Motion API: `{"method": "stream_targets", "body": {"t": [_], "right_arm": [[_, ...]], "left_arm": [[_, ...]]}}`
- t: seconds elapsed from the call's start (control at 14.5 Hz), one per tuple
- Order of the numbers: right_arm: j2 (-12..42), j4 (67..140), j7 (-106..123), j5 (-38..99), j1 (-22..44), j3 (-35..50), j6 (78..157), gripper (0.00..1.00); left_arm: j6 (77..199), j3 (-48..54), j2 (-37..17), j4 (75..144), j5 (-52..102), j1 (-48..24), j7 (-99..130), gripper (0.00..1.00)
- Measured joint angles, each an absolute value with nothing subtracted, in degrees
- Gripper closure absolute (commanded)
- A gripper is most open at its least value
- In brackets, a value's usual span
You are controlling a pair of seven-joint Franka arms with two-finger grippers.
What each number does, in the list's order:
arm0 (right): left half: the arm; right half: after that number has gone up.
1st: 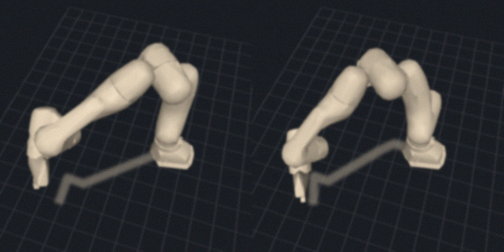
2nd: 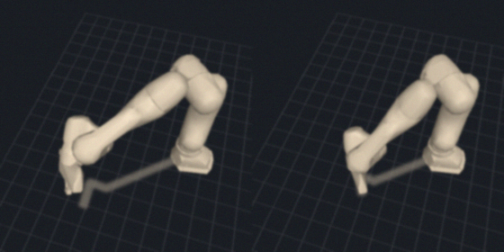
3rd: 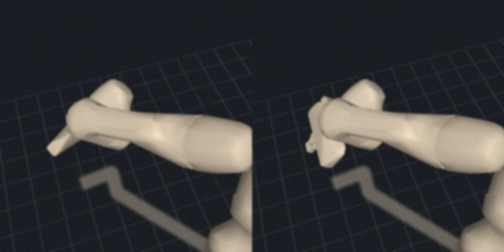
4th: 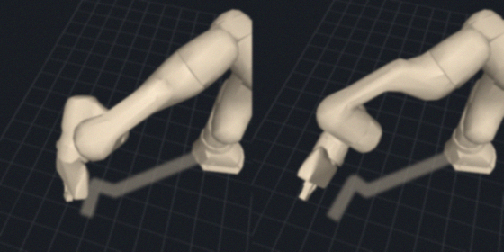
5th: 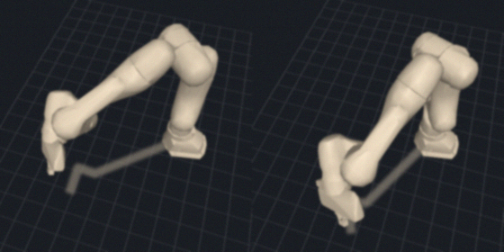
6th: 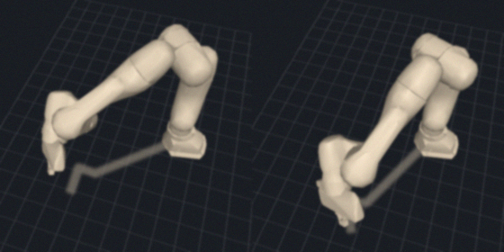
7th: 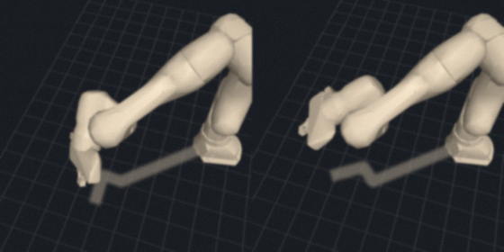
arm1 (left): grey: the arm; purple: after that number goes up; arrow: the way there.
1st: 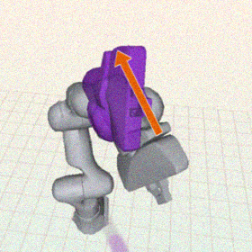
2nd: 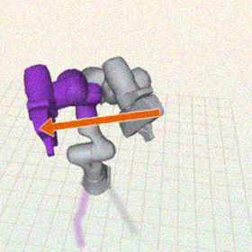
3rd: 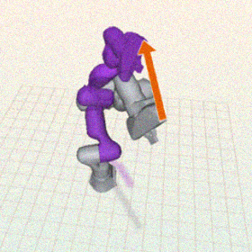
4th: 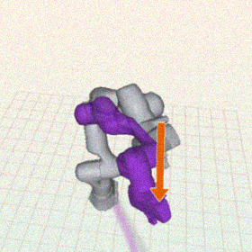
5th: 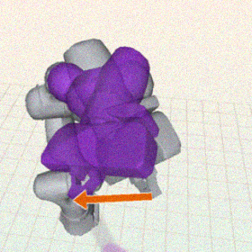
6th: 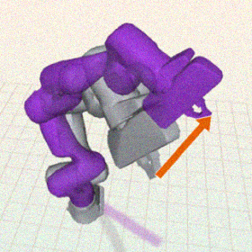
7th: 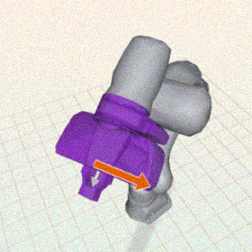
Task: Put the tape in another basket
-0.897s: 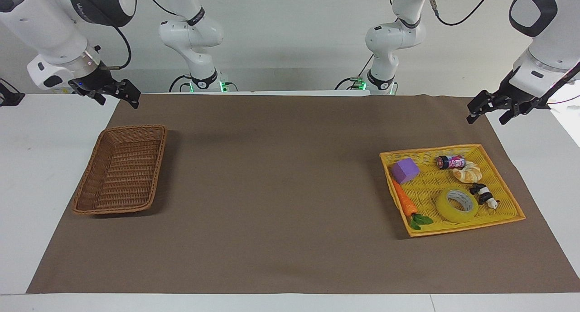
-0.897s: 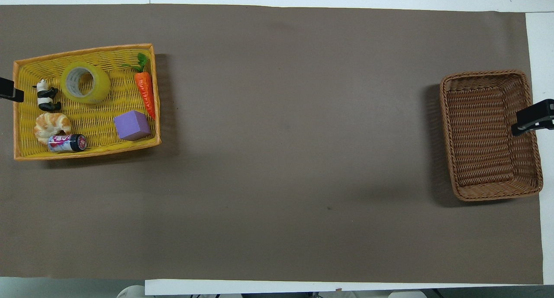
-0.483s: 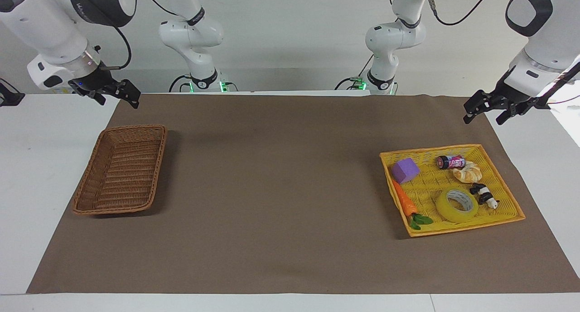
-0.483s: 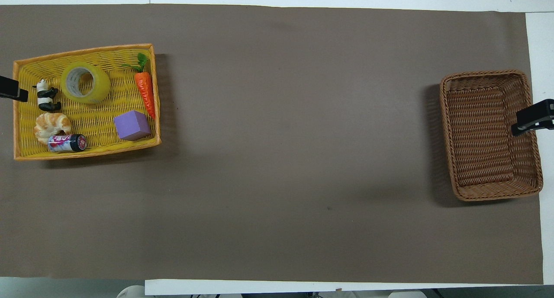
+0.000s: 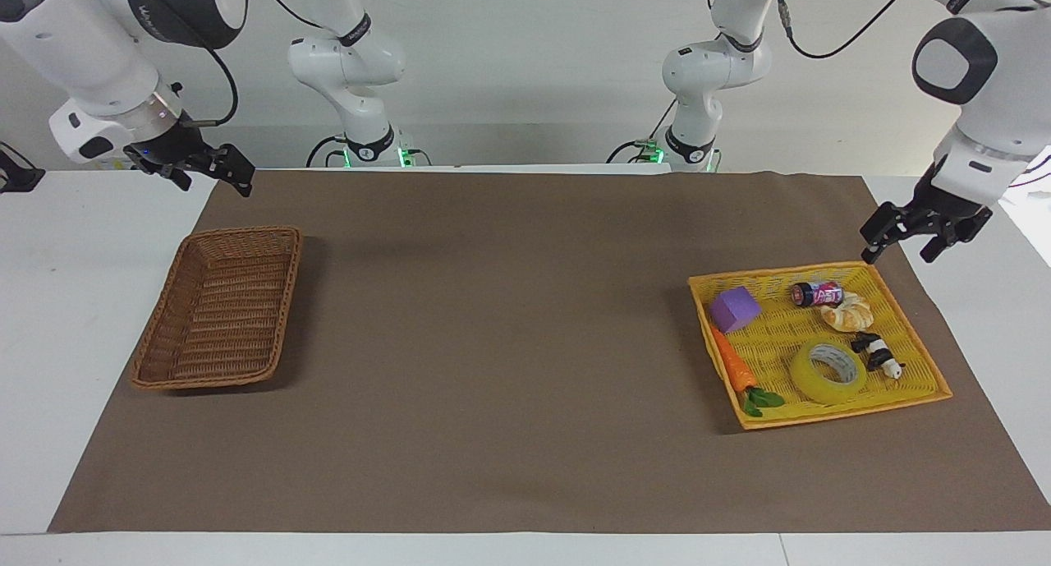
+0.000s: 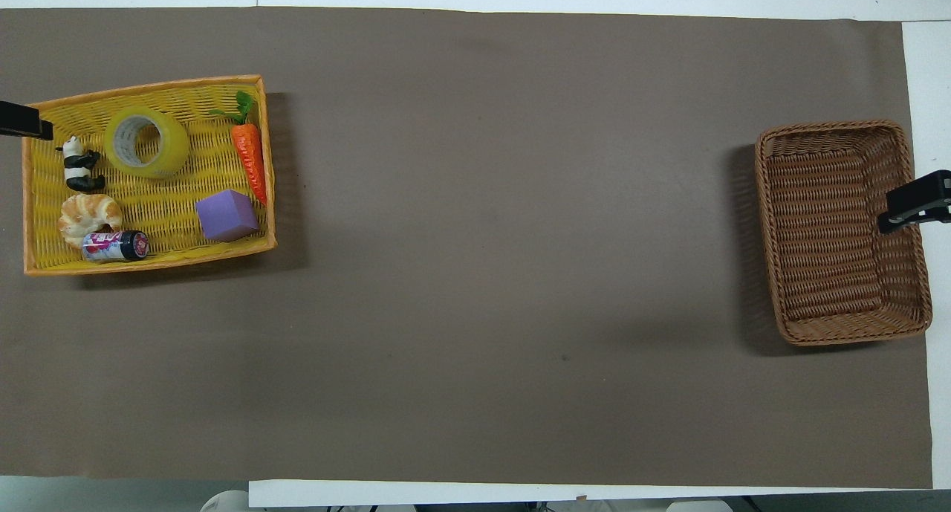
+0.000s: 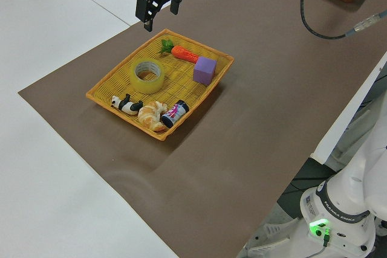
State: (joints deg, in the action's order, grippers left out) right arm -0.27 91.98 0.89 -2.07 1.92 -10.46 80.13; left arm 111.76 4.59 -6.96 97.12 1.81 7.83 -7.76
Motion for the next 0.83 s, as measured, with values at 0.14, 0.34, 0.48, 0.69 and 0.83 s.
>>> {"method": "stream_targets", "body": {"t": [0.14,0.34,0.48,0.69,0.83], "right_arm": [[-0.27,91.98,0.89,-2.07,1.92,-10.46,80.13,0.0],[-0.27,91.98,0.89,-2.07,1.92,-10.46,80.13,0.0],[-0.27,91.98,0.89,-2.07,1.92,-10.46,80.13,0.0],[-0.27,91.98,0.89,-2.07,1.92,-10.46,80.13,0.0],[-0.27,91.98,0.89,-2.07,1.92,-10.46,80.13,0.0]], "left_arm": [[119.07,4.46,-12.4,98.55,1.8,8.3,-7.76,0.01],[129.19,4.39,-18.18,101.72,1.8,10.22,-7.77,0.05],[132.1,4.35,-20.4,102.3,1.8,11.2,-7.8,0.05],[136.4,4.58,-23.27,102.53,1.8,11.43,-7.8,0.08],[138.21,4.87,-25.04,102.59,1.8,11.34,-7.8,0.21]]}}
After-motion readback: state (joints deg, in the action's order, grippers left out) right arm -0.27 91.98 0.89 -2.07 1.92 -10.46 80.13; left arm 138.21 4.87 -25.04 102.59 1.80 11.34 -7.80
